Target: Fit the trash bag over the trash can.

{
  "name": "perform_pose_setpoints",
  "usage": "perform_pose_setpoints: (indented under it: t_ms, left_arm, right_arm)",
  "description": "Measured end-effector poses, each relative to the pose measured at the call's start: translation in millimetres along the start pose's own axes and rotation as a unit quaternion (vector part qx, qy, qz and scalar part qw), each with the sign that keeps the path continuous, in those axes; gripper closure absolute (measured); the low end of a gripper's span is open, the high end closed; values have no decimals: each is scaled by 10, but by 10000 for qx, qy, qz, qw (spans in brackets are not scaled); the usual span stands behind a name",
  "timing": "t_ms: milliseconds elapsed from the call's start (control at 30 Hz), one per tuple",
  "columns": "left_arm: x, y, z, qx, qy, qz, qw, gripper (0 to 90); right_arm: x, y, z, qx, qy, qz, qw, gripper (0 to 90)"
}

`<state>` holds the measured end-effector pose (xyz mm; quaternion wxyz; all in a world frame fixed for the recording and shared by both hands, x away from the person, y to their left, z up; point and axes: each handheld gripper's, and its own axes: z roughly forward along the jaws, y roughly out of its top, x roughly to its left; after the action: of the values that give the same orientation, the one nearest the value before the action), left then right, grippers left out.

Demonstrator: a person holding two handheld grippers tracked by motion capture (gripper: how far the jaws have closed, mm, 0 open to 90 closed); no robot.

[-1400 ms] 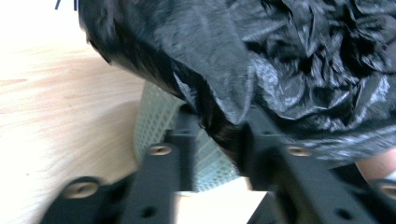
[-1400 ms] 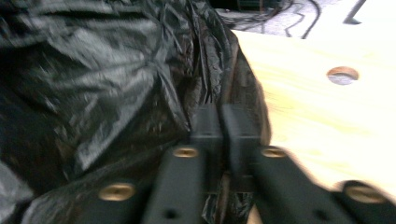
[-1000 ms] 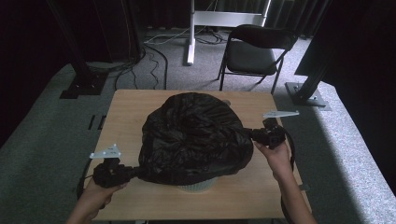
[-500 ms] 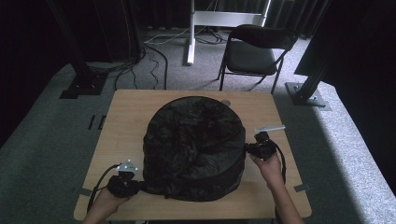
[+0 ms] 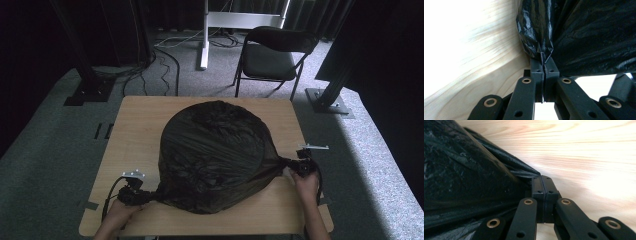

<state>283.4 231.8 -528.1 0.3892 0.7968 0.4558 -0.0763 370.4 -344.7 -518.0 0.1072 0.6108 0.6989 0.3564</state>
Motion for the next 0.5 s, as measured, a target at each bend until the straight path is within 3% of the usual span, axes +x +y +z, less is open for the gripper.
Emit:
perform_pose_setpoints:
  t_ms: [200,300,367,500]
  left_arm:
    - [-115,120,146,-35,-106,162,9998,886]
    - [-151,152,182,-77,-93,243,9996,879]
    - [-175,159,174,-176,-109,256,9995,809]
    - [-226,146,91,-364,137,496,9980,547]
  right_arm:
    - [-215,-72,-138,-92,-305,128,9994,899]
    - [-274,-104,-155,-44,-319,152,9994,864]
    - [-251,-108,-180,-47,-277,-21,9996,567]
    - [-184,-70,-322,-378,-44,-223,9990,259]
